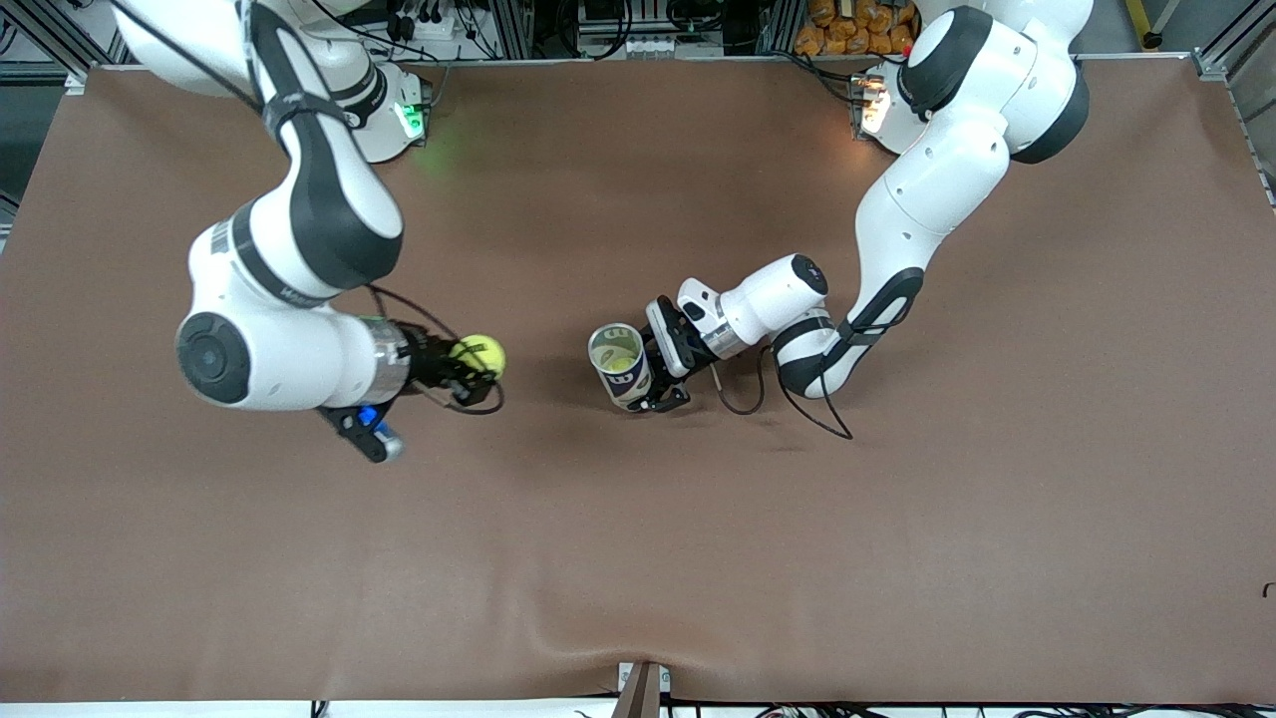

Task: Insert tennis ball vertically with right arm
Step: 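Carry the second ball with the right gripper and drop it into the tube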

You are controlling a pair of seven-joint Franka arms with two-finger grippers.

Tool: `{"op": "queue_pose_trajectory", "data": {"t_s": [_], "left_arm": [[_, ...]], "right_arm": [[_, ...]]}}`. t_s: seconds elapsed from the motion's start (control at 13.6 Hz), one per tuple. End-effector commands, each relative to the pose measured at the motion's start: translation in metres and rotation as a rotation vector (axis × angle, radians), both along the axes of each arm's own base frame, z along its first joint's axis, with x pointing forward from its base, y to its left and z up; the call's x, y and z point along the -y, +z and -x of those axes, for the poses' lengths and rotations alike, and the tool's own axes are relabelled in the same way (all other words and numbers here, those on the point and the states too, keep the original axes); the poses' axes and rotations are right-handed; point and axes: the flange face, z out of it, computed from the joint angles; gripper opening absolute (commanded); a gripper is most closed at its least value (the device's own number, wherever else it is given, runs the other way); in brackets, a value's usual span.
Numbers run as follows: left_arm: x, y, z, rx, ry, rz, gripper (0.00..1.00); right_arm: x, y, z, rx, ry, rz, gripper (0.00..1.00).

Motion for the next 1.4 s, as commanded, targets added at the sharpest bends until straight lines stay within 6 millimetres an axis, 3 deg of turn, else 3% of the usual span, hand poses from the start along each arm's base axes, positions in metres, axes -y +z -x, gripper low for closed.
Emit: {"op": "queue_pose_trajectory", "data": {"t_s": [0.0, 0.3, 0.59, 0.96, 1.03, 1.25, 1.33], "left_arm": [[0.002, 0.0, -0.003, 0.012, -0.013, 0.012, 0.71], [0.002, -0.003, -0.002, 0.01, -0.017, 0.009, 0.71], [-0.001, -0.004, -0.002, 0.016, -0.024, 0.005, 0.71], [-0.002, -0.005, -0.003, 0.014, -0.022, 0.004, 0.71], [-0.002, -0.006, -0.002, 0.012, -0.022, 0.004, 0.71], [-0.002, -0.005, -0.003, 0.014, -0.022, 0.004, 0.71], [-0.001, -0.005, -0.003, 0.015, -0.021, 0.005, 0.72]], "right_arm": [[-0.028, 0.034, 0.007, 0.006, -0.075, -0.026, 0.0], [-0.094, 0.029, 0.028, 0.053, -0.112, -0.01, 0.0], [-0.131, 0.007, 0.043, 0.07, -0.111, 0.03, 0.0], [-0.139, -0.033, 0.042, 0.098, -0.093, 0.101, 0.0], [-0.151, -0.041, 0.047, 0.106, -0.084, 0.098, 0.0], [-0.163, -0.05, 0.054, 0.104, -0.086, 0.111, 0.0], [-0.161, -0.051, 0.053, 0.101, -0.088, 0.113, 0.15]]}}
